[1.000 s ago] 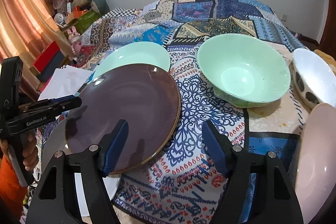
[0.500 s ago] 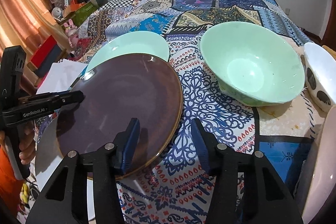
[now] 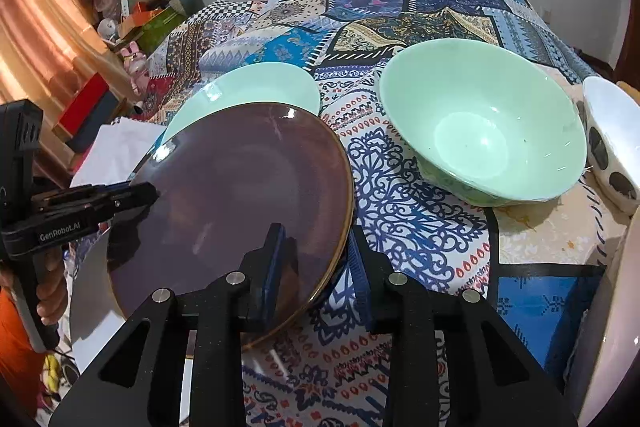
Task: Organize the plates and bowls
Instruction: 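Lift the dark brown plate with the left tool toward the right tool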
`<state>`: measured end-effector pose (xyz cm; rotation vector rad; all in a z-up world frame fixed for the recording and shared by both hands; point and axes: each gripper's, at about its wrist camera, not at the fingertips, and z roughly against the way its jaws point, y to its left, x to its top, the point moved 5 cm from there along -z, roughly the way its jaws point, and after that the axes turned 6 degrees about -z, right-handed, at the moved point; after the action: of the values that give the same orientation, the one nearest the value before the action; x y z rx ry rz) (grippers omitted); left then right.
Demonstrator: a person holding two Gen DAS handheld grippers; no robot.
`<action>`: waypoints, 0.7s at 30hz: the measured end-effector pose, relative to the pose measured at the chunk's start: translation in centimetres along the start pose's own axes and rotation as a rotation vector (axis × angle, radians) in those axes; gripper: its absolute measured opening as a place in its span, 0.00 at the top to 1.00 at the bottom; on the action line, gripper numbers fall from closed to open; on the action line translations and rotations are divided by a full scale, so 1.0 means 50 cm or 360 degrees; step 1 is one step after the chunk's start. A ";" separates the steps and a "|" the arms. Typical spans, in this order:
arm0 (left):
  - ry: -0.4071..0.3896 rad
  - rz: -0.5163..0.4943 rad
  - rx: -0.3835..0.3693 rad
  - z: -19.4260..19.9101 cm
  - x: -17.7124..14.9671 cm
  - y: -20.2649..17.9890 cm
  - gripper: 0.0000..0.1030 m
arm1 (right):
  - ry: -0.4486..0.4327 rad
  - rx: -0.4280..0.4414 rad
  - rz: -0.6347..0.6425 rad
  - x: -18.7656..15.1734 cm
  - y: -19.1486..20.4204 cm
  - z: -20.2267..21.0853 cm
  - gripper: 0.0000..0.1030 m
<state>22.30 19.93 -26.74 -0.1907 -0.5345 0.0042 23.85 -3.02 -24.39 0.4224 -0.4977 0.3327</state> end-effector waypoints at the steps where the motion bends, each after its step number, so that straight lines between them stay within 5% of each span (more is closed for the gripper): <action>1: 0.0000 0.0011 0.0008 0.002 -0.001 0.000 0.76 | -0.0002 0.0003 0.0001 0.000 -0.002 0.001 0.72; 21: -0.0040 -0.0005 0.0055 0.076 -0.044 -0.062 0.76 | -0.0096 0.0051 -0.0052 -0.022 -0.020 0.085 0.74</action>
<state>18.37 17.43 -24.08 -0.1561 -0.5591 0.0129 21.68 -6.07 -21.89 0.4722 -0.5445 0.2971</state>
